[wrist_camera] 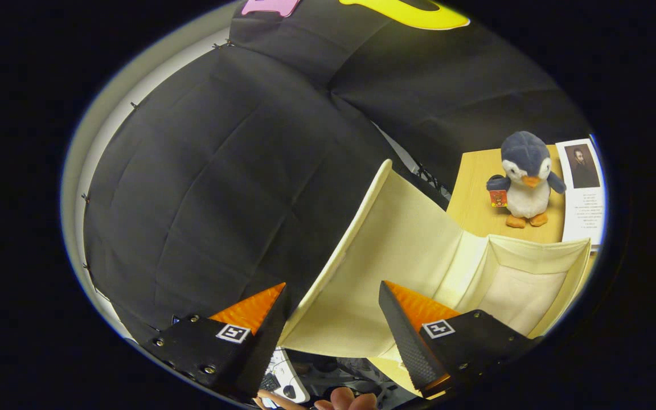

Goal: Open the storage box then place both shoes into the box .Put the left shoe in first, then the right shoe, with the right side of both shoes facing outward in a uniform manner.

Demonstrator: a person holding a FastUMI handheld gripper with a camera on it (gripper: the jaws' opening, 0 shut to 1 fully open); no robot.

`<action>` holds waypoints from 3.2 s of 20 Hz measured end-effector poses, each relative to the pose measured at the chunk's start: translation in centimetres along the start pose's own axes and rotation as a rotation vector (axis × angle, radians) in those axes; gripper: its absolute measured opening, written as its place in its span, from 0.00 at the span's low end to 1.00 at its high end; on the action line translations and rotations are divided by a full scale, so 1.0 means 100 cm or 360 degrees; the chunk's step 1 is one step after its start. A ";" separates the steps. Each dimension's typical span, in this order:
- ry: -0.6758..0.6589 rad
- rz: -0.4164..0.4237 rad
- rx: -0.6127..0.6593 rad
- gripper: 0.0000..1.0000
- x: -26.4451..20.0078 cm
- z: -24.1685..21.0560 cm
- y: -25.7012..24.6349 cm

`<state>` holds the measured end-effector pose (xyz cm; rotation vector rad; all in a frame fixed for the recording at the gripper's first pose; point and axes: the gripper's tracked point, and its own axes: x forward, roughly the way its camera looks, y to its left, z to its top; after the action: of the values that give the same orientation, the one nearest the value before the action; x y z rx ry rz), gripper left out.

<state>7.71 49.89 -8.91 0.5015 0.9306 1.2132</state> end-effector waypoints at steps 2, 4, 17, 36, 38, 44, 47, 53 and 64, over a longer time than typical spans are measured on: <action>-0.0002 0.0010 -0.0015 0.94 -0.006 -0.002 0.004; -0.0002 0.0007 -0.0031 0.94 -0.019 -0.005 0.005; -0.0163 -0.0429 -0.0065 0.94 -0.154 -0.013 -0.112; 0.0115 -0.1021 0.0192 0.94 -0.281 -0.147 -0.276; 0.0189 -0.1088 0.0212 0.94 -0.285 -0.164 -0.295; 0.0378 -0.1256 0.0219 0.89 -0.282 -0.200 -0.332; 0.0468 -0.1333 0.0178 0.86 -0.277 -0.209 -0.348; 0.0639 -0.1374 0.0090 0.61 -0.255 -0.223 -0.367; 0.0563 -0.1124 0.0523 0.02 -0.255 -0.211 -0.319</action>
<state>6.77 13.09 -36.41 0.1753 1.4680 0.5078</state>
